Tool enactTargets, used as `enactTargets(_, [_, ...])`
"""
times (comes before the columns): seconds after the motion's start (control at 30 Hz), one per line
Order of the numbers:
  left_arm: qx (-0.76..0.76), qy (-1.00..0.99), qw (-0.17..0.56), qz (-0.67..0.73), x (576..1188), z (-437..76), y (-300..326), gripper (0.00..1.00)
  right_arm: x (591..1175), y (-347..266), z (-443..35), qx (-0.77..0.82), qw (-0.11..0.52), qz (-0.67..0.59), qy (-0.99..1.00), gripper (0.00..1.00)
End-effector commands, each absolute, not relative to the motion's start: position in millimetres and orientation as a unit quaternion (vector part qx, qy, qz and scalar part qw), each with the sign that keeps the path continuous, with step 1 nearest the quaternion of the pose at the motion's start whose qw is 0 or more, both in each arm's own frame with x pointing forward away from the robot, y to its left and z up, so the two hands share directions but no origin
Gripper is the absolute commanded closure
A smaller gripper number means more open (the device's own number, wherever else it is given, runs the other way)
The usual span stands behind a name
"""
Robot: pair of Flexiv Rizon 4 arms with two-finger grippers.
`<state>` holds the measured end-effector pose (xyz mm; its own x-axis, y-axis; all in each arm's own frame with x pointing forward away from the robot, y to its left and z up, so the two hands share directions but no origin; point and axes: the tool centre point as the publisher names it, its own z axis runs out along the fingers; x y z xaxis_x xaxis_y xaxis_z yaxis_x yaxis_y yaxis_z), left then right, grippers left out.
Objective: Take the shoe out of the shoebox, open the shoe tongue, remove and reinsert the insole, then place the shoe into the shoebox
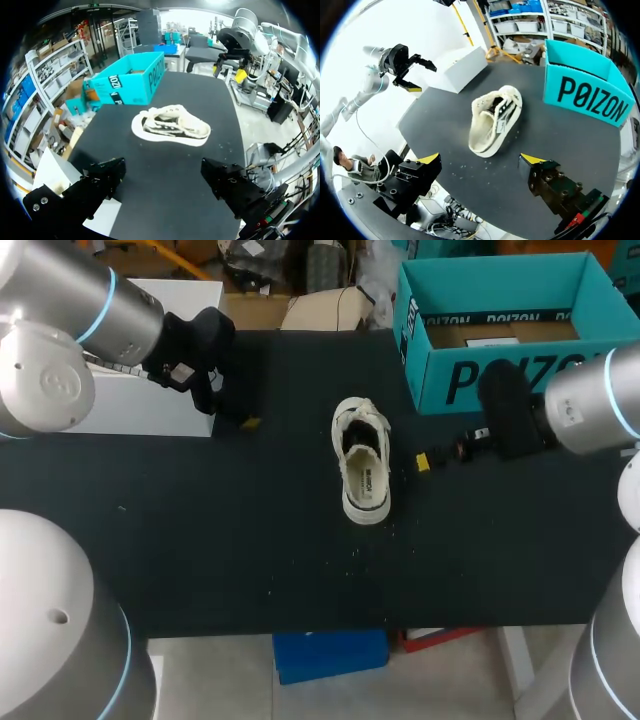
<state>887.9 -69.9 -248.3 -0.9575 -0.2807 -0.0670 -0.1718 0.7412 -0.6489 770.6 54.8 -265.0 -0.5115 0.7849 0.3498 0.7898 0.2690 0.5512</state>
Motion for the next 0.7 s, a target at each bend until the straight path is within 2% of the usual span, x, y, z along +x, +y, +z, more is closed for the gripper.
enactTargets(0.03, [-0.123, 0.929, 0.082, -0.338, 886.9, -249.0, -70.2, 0.0, 791.4, 69.4, -261.4, -0.541, -0.008, -0.243, -0.805, 0.0])
enactTargets(0.27, [-0.123, 0.929, 0.082, -0.338, 886.9, -249.0, -70.2, 0.0, 816.2, 78.0, -270.2, -0.577, -0.058, -0.039, -0.814, 0.0])
enactTargets(0.7, [-0.123, 0.929, 0.082, -0.338, 886.9, -249.0, -70.2, 0.0, 816.2, 78.0, -270.2, -0.577, -0.058, -0.039, -0.814, 0.0])
